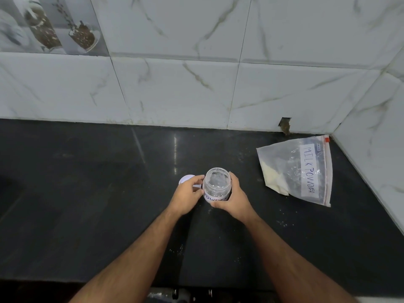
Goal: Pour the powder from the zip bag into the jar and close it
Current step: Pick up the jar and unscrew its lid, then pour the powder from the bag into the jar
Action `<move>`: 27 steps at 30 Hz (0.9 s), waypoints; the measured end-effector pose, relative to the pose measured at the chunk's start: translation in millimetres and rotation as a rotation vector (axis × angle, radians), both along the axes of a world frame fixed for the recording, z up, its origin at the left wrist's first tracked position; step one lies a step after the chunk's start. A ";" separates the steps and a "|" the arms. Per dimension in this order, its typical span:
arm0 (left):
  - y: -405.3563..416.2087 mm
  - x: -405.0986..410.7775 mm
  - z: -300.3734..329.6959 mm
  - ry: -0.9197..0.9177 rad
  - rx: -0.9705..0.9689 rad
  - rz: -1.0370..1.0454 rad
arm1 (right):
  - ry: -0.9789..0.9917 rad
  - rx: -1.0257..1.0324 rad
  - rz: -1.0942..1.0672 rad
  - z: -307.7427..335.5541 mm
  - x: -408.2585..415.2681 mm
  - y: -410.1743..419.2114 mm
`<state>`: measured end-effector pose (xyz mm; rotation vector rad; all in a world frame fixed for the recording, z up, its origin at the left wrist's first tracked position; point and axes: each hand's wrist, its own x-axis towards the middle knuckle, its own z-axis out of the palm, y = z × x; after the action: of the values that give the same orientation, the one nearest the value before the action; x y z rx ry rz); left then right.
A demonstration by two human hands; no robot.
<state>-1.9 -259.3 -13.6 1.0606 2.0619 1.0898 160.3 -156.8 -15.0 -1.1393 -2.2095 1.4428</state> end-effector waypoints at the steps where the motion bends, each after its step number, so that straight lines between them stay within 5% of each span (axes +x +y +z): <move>1: 0.0 -0.6 -0.2 0.012 0.010 0.034 | -0.019 -0.003 0.001 2.2 2.4 1.5; 8: 12.8 11.6 45.5 0.133 0.310 0.323 | 0.031 0.144 -0.122 24.5 38.4 25.2; 14: 67.8 65.5 93.7 0.184 0.470 0.197 | 0.181 0.355 -0.499 74.1 92.6 71.8; 22: 142.8 151.1 86.6 0.189 0.298 -0.027 | 0.127 0.381 -0.816 85.1 185.0 152.1; 27: 174.4 190.8 82.5 0.258 0.186 -0.132 | -0.072 0.245 -0.745 56.7 210.4 186.0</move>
<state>188.9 -84.9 69.0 1.4754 2.0793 1.1442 370.7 29.3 41.7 -1.6808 -1.6394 0.8034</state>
